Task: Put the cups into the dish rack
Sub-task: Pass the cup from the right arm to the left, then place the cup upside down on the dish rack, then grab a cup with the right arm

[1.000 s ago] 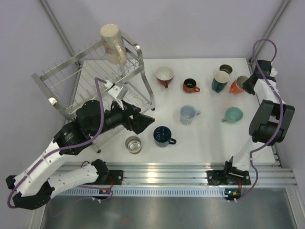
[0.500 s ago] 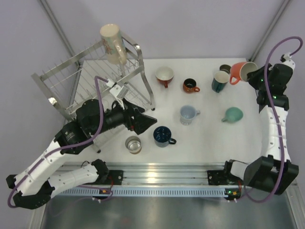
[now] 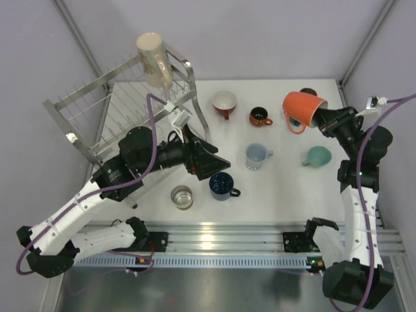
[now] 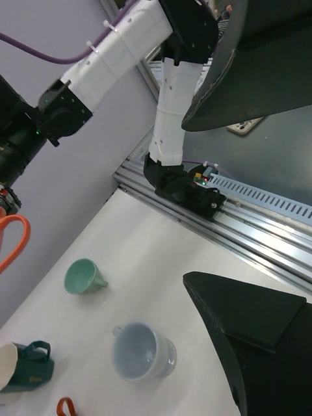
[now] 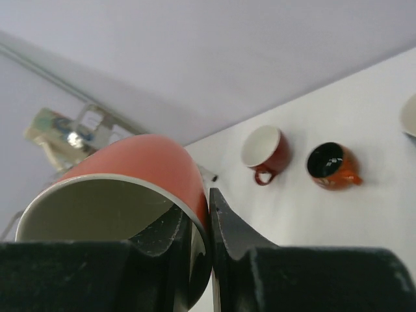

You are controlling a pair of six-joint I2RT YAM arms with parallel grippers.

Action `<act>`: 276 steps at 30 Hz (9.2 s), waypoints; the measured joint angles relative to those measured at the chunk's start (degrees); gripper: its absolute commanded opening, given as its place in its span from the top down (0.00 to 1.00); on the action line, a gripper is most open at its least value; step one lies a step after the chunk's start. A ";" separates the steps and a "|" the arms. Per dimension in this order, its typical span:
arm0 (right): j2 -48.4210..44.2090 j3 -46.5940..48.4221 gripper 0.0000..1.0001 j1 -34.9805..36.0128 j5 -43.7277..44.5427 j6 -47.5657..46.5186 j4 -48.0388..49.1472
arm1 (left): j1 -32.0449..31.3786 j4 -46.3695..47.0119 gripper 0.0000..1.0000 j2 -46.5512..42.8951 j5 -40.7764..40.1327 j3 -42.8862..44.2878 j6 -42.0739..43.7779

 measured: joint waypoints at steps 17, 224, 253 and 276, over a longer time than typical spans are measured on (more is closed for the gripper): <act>-11.32 -12.66 1.00 20.06 -5.35 19.61 33.97 | -0.22 20.02 0.09 12.33 11.69 -0.26 -9.27; -22.88 0.46 0.01 26.99 24.98 -12.35 -27.12 | 26.75 -23.50 0.49 25.40 -2.80 45.88 15.17; 31.52 23.96 0.06 10.43 42.16 -16.52 -21.31 | 4.04 -17.64 0.45 14.36 -2.21 20.65 16.96; 58.10 42.73 0.34 7.13 32.39 -29.31 -25.27 | 4.04 -14.01 0.44 8.20 -2.80 14.97 13.51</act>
